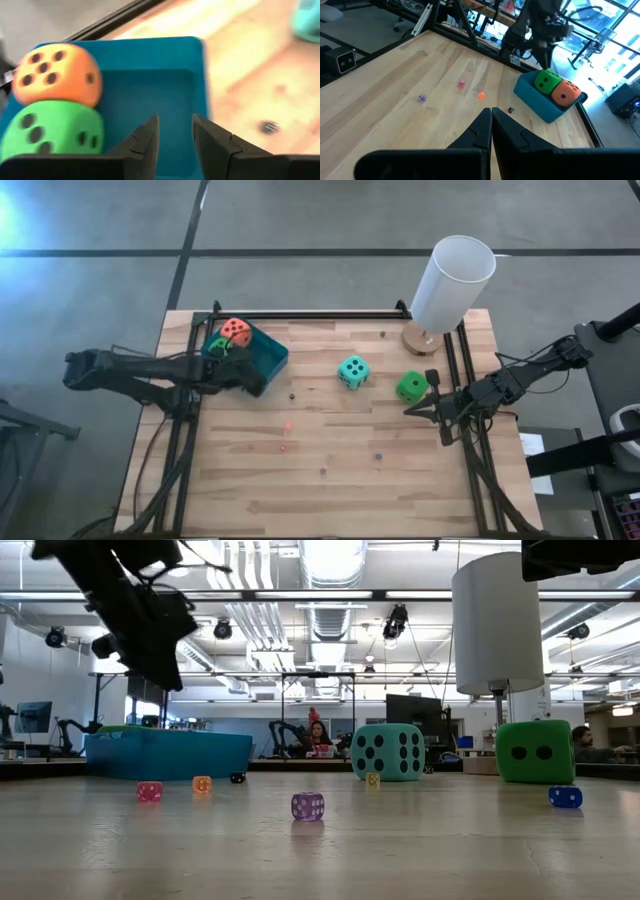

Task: Pick & Place Dice
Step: Put the big blue dice into the blue bin

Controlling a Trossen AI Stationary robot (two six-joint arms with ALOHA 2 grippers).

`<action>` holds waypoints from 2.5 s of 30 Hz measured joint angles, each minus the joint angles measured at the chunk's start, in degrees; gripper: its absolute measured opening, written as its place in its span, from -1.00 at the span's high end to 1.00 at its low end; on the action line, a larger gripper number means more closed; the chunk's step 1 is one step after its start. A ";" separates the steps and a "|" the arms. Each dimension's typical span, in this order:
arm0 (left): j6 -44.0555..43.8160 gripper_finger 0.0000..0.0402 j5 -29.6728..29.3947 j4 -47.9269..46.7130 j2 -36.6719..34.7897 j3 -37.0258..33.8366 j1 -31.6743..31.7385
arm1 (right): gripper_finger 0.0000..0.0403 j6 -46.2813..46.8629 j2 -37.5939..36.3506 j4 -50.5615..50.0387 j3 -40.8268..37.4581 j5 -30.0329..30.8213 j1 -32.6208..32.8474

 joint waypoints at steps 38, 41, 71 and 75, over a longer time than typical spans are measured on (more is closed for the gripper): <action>5.61 0.41 1.35 6.82 -0.19 3.43 -19.87 | 0.96 29.85 28.57 -8.54 15.42 19.32 -13.46; 5.62 0.41 1.35 6.84 -0.19 3.37 -19.87 | 0.96 30.66 31.17 -8.58 16.04 14.81 -17.44; 5.73 0.41 1.35 6.81 -0.14 3.28 -19.85 | 0.96 36.30 55.91 -8.14 23.50 9.91 -34.65; 5.69 0.41 1.35 6.78 -0.14 3.28 -19.85 | 0.96 36.20 58.12 -8.21 25.06 9.92 -35.33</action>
